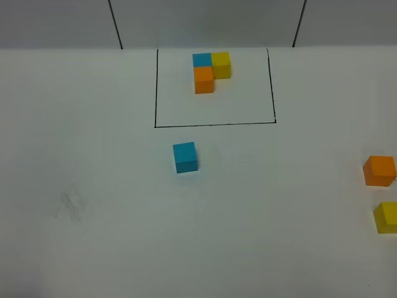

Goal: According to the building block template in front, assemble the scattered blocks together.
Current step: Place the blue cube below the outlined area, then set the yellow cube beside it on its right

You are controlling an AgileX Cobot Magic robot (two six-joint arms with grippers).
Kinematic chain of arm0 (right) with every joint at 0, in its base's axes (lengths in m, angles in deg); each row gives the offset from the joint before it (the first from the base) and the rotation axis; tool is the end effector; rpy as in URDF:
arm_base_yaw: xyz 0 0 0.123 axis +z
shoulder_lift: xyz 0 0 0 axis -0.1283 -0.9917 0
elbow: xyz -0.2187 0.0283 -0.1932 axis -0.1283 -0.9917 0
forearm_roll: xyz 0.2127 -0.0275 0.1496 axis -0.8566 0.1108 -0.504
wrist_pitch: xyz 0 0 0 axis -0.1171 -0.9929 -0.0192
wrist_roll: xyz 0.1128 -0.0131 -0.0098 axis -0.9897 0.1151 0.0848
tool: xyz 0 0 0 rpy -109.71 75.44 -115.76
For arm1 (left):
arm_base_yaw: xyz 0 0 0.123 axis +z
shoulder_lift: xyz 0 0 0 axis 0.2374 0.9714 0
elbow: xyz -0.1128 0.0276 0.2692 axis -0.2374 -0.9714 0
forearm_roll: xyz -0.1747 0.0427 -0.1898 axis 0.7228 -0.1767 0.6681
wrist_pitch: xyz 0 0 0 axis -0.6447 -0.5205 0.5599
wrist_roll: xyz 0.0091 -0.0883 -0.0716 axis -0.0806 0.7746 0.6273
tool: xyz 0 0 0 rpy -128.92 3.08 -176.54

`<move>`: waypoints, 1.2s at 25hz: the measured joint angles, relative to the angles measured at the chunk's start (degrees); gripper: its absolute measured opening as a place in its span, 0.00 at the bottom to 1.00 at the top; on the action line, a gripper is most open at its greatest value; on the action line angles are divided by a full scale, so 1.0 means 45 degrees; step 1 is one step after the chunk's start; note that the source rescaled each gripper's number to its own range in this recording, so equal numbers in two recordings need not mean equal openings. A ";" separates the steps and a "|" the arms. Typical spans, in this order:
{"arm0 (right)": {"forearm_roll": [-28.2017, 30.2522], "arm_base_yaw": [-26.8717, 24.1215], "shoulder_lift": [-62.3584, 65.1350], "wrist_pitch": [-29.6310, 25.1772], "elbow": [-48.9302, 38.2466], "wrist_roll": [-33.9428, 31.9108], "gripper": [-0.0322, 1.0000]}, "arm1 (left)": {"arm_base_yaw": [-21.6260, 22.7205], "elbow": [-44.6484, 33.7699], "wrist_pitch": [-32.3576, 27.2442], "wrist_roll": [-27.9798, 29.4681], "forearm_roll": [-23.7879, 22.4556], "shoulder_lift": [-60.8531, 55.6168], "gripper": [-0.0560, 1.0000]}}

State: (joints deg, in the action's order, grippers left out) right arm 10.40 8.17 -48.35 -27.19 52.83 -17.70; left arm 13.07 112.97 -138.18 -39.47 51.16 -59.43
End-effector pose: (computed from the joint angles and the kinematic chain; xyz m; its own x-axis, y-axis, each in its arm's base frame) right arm 0.0117 -0.0158 0.2734 -0.4609 -0.0308 -0.8869 0.0997 0.9913 -0.0863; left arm 0.0142 -0.0042 0.2728 -0.4516 -0.0253 -0.8918 0.0299 0.9986 -0.0435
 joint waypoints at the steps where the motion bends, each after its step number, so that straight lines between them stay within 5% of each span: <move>1: 0.0000 0.0000 0.0000 0.0000 0.0000 0.0000 0.03 | 0.0000 0.0000 0.0000 0.0000 0.0000 0.0000 0.05; 30: 0.0000 0.0000 0.0000 0.0000 -0.0004 0.0000 0.03 | 0.0000 0.0000 -0.0012 -0.0037 0.0000 0.0000 0.05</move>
State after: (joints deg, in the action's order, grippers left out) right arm 10.40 8.17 -48.35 -27.19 52.81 -17.70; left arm 13.07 112.97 -138.23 -39.64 51.16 -59.43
